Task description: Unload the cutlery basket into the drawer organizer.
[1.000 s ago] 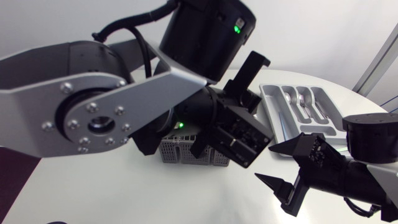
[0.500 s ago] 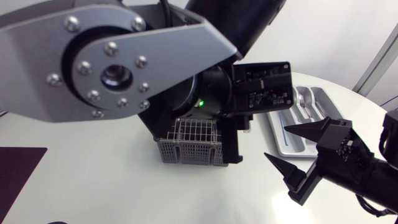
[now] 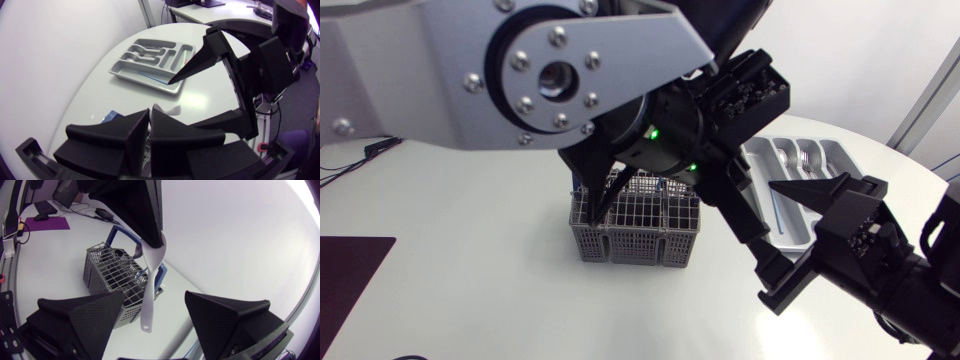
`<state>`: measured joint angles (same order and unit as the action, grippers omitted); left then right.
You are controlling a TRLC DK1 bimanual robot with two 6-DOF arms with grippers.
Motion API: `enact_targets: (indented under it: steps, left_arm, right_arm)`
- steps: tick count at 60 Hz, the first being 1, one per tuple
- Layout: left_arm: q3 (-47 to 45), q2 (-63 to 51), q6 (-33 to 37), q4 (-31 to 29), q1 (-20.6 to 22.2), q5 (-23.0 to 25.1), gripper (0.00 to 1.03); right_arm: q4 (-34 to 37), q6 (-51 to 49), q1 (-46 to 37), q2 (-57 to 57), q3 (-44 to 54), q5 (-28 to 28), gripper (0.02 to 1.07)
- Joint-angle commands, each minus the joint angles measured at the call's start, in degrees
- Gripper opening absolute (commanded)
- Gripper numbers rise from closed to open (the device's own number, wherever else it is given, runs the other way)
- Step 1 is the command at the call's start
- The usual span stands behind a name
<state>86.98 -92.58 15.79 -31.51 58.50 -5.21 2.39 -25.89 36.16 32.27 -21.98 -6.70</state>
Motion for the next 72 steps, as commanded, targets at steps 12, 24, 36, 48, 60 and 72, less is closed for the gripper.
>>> enact_targets:
  steps: [12,24,36,48,60,72]
  left_arm:
    - [3.9,-2.4,-10.8,-1.9,-1.6,2.8,0.19]
    - [5.0,-3.3,-12.7,-3.1,-1.7,3.0,0.19]
    - [5.0,-3.3,-12.9,-3.5,-1.7,3.3,0.19]
    - [4.7,-3.4,-12.9,-3.5,-1.9,3.3,0.19]
    - [3.7,-3.4,-13.2,-3.5,-2.1,3.3,0.19]
    - [3.7,-3.4,-13.3,-3.5,-2.2,3.3,0.19]
  right_arm:
    - [-4.1,0.6,2.3,2.1,1.5,-4.5,0.67]
    - [-5.8,0.4,2.8,4.4,0.8,-5.3,0.42]
    - [-7.3,0.4,2.8,7.1,-0.3,-5.5,0.38]
    - [-7.9,0.4,3.5,7.5,-0.9,-6.7,0.29]
    - [-7.8,0.7,4.9,7.2,-1.1,-7.9,0.20]
    - [-7.3,0.7,5.5,7.2,-1.7,-8.7,0.12]
